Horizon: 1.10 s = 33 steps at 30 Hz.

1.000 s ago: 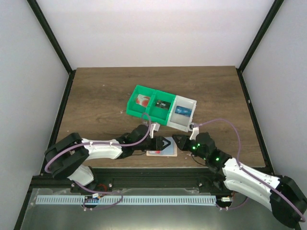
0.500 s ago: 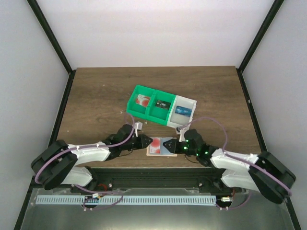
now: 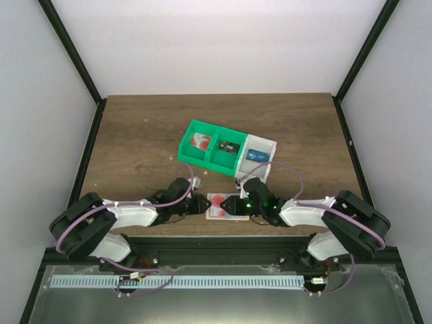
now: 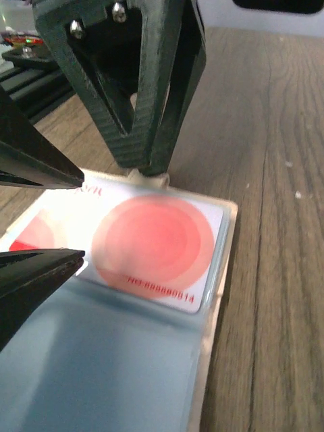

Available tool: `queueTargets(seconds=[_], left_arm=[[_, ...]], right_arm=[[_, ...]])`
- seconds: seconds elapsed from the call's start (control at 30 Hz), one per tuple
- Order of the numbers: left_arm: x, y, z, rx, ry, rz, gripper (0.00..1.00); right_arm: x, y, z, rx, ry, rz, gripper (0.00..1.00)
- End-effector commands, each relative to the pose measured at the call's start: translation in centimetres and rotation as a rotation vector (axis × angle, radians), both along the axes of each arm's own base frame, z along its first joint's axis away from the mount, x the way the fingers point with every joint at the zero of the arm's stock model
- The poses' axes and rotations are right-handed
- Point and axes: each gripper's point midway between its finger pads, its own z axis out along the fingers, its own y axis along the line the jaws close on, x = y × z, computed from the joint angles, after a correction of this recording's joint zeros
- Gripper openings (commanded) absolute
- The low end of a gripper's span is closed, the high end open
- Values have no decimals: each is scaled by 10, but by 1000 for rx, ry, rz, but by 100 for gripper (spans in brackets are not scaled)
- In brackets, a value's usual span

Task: Take the credit cards out of the card holder

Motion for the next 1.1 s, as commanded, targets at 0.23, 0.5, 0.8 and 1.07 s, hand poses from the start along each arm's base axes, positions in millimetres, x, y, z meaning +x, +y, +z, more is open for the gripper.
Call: queueTargets(seconds=[0.23,0.5,0.8,1.07], left_arm=[[-3,22,-26,153,30,17,12],[9,44,-7,245,-24,109,14],[2,-1,33,-55,-60,7,22],[-7,-18,11,-107,2,-65,20]], right_arm=[[7,-8,-20,-89,27,-61,29],[4,-7,-28,-82,42,-59,30],[5,-7,-23,-61,26,-59,30],[5,-5,-21,-45,22,-58,30]])
